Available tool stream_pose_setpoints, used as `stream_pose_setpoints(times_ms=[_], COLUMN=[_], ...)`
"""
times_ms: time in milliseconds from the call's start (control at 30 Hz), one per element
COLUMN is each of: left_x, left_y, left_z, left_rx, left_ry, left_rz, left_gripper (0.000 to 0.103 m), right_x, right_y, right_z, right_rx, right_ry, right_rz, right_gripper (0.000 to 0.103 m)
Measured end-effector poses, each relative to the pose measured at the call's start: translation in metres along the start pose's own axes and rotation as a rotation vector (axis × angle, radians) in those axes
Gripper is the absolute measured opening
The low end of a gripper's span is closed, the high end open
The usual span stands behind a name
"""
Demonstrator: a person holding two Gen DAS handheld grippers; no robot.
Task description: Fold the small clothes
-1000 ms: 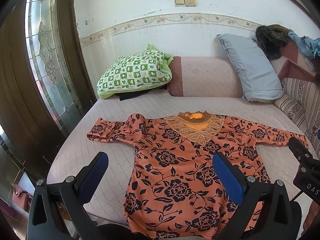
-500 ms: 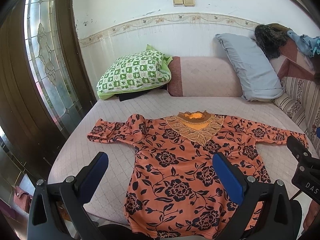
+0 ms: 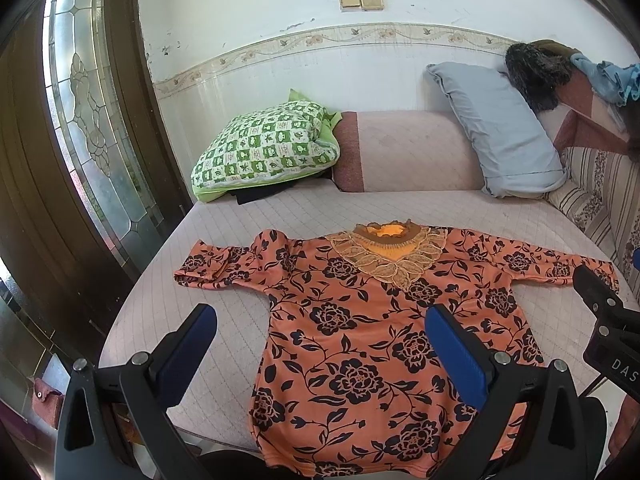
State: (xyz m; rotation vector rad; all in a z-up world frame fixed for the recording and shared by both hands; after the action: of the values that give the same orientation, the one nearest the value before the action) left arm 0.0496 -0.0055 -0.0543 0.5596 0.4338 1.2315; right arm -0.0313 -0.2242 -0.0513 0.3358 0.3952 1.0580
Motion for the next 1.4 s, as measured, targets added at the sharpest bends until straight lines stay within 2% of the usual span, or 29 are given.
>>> stream_pose_setpoints(times_ms=[167,300,400,467,533,667,1100,1300,1400], left_x=[-0.003,-0.003,-0.002,-0.004,-0.007,-0.013,-0.017,-0.020,-0.023], left_y=[-0.008,-0.032,-0.052,-0.059,-0.062,-0.056,-0.039,-0.058,-0.086], left_z=[0.000,-0.005,-0.013,-0.017,-0.016,-0.009,-0.007,-0.010,-0.014], left_rx=[0.017,0.089,0.144,0.155,0.157,0.132,0.109,0.160,0.224], left_ry=[-0.007,0.022,0.042,0.044,0.043,0.028,0.013,0.021,0.039], left_rz=[-0.008,-0.054,-0.046,-0.043,-0.047,-0.045,-0.038,-0.071,-0.113], left_gripper=[0.103,0.103,0.103,0.103,0.103,0.103,0.103,0.103,0.103], right_x=[-0.004,-0.008,-0.020,-0.032,-0.040,-0.051,-0.042,-0.044,-0.048], right_y=[-0.009,-0.025,-0.045,-0.057,-0.064,-0.065,-0.043,-0.053,-0.067], right_z=[0.001,-0.005,-0.012,-0.015,-0.015,-0.011,-0.007,-0.010,-0.013], right_rx=[0.012,0.040,0.093,0.112,0.115,0.112,0.074,0.090,0.108], right_ry=[-0.005,-0.009,-0.044,-0.059,-0.060,-0.091,-0.070,-0.073,-0.074], right_rz=[-0.001,-0.011,-0.029,-0.070,-0.099,-0.098,-0.073,-0.079,-0.090], right_gripper=[0.103,0.103,0.102,0.102,0.102,0.102,0.102,0.102,0.102])
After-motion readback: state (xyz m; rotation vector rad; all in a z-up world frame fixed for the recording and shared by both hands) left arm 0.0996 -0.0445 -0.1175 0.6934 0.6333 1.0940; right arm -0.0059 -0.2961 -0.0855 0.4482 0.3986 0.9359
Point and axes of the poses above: each gripper's, at about its wrist camera, not at the fingertips, and y roughly against the way its jaws point, x to its left, z to its top, the point moved 6 cm from there along -y, roughly the way its jaws point, and after that the axes turned 14 degrees about -z, right-handed, at the moved point
